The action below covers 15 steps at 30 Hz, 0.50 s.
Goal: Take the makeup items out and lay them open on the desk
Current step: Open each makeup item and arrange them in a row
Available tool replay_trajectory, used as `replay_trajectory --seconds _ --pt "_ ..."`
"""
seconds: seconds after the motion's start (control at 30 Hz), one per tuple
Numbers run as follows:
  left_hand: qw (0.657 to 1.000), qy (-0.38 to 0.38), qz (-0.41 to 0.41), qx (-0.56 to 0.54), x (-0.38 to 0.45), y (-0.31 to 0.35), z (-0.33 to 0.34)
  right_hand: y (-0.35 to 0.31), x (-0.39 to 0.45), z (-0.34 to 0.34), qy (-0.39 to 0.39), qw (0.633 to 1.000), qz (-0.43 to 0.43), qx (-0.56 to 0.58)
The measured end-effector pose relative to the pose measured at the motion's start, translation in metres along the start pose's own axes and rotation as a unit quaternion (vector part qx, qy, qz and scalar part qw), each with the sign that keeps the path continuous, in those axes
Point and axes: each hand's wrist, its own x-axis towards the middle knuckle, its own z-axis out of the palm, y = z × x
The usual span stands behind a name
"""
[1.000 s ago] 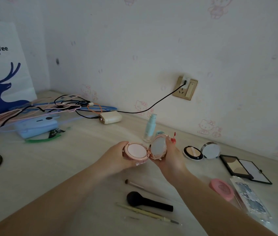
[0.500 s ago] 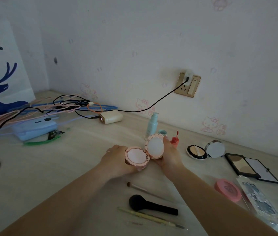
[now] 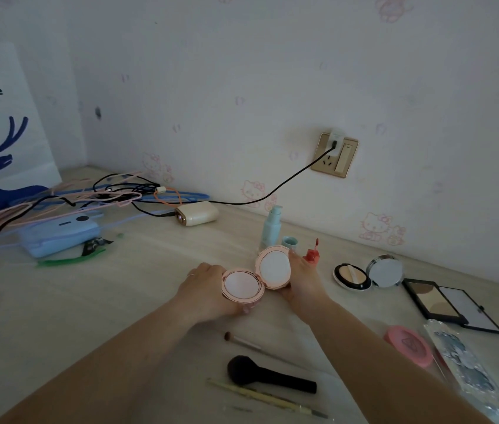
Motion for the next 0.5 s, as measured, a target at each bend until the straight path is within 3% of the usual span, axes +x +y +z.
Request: replay_trajectory --seconds 0.37,0.5 --pt "0.998 -0.046 -0.051 -0.018 -0.015 0.013 -0.017 -0.004 -0.020 -0.020 -0.041 0.999 -0.005 -0.017" --pt "0.995 -0.002 -0.049 -0.083 -0.023 0.022 -0.026 -0.007 -0.035 -0.036 -0.033 0.999 -0.003 -0.042"
